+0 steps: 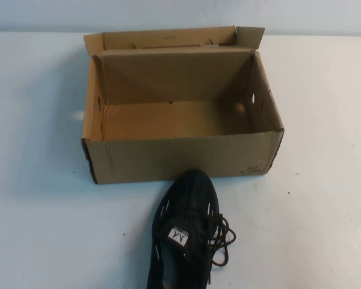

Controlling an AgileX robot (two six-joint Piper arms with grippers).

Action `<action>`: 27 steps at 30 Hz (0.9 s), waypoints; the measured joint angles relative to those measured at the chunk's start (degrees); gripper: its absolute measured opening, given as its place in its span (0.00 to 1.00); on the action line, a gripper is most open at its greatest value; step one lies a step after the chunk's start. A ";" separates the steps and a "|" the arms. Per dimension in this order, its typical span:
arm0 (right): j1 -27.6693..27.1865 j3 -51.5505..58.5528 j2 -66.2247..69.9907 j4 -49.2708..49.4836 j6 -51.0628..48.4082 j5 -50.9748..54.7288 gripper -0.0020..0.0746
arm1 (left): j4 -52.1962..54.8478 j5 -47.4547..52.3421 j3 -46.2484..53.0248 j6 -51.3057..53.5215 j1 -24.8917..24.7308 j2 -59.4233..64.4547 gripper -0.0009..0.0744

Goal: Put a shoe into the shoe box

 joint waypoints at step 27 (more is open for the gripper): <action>0.00 -44.63 26.66 -0.77 4.41 64.97 0.01 | -0.14 45.26 -35.61 -4.98 0.00 12.91 0.01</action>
